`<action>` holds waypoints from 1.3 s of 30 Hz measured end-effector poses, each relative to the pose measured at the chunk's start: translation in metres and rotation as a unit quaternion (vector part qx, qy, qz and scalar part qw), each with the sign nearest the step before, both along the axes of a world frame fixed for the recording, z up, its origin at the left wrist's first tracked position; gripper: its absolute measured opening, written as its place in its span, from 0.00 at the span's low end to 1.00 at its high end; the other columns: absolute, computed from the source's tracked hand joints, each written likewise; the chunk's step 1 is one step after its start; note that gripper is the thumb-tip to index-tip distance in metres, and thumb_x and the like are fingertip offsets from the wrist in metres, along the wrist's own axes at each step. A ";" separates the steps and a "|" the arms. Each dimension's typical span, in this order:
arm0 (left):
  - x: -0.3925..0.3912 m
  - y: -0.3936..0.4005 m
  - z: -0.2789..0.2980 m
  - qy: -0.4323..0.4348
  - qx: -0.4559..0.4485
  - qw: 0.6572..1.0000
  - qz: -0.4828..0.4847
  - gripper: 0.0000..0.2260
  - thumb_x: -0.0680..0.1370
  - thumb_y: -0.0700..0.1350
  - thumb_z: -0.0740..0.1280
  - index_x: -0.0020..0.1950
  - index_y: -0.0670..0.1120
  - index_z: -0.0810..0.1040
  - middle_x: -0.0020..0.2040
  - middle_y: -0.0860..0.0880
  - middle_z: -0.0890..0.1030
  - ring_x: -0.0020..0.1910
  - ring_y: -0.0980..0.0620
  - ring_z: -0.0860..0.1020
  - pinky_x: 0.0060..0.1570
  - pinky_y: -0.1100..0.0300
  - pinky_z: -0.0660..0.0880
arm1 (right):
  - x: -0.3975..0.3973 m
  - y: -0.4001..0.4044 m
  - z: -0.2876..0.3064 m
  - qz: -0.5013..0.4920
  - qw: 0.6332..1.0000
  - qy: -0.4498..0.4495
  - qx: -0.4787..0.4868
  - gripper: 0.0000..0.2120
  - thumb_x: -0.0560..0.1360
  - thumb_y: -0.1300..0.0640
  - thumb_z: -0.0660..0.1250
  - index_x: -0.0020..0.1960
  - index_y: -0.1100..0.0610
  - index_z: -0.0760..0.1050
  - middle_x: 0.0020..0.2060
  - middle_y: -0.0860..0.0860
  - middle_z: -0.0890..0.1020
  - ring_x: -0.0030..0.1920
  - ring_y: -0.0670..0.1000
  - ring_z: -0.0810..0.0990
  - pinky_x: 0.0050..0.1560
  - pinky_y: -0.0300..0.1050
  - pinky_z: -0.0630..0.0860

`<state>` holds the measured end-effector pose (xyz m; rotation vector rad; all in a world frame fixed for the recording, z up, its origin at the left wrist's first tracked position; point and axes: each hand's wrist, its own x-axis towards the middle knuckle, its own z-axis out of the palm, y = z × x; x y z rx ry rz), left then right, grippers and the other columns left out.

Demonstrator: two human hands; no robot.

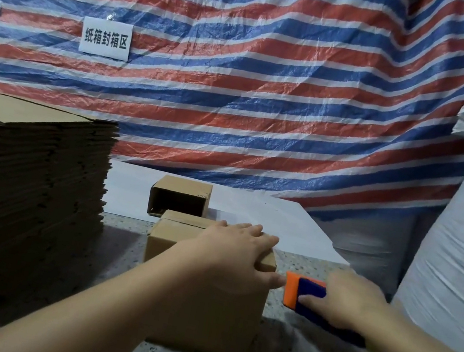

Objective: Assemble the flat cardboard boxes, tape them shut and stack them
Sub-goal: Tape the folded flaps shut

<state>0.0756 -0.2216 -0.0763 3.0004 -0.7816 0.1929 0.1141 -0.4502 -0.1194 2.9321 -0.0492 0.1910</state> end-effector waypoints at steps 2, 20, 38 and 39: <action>0.000 0.000 0.000 -0.001 0.004 1.000 0.000 0.34 0.78 0.71 0.53 0.80 0.58 0.52 0.81 0.49 0.53 0.79 0.47 0.53 0.76 0.41 0.52 | -0.005 -0.005 -0.028 -0.010 1.000 -0.016 0.018 0.29 0.71 0.23 0.59 0.45 0.50 0.75 0.44 0.46 0.82 0.42 0.49 0.79 0.39 0.43 0.75; 0.003 -0.002 -0.004 -0.020 -0.019 1.000 -0.005 0.40 0.77 0.69 0.57 0.81 0.51 0.48 0.80 0.51 0.57 0.78 0.51 0.57 0.75 0.45 0.57 | -0.067 0.095 0.040 0.129 0.813 -0.026 0.567 0.47 0.64 0.23 0.40 0.81 0.38 0.50 0.81 0.41 0.54 0.80 0.48 0.54 0.77 0.51 0.51; 0.002 -0.003 0.001 0.008 -0.001 1.000 0.017 0.52 0.72 0.65 0.70 0.81 0.47 0.39 0.81 0.48 0.51 0.80 0.49 0.52 0.78 0.45 0.50 | -0.047 0.095 -0.038 0.064 0.622 0.087 0.775 0.32 0.77 0.29 0.49 0.67 0.45 0.78 0.57 0.46 0.86 0.60 0.47 0.82 0.63 0.49 0.77; 0.003 -0.002 0.002 0.020 -0.008 1.000 0.016 0.52 0.72 0.66 0.70 0.81 0.49 0.38 0.82 0.49 0.49 0.80 0.49 0.50 0.78 0.45 0.49 | -0.047 0.094 -0.040 0.052 0.614 0.099 0.782 0.34 0.77 0.29 0.48 0.68 0.46 0.78 0.58 0.49 0.85 0.64 0.51 0.80 0.69 0.56 0.72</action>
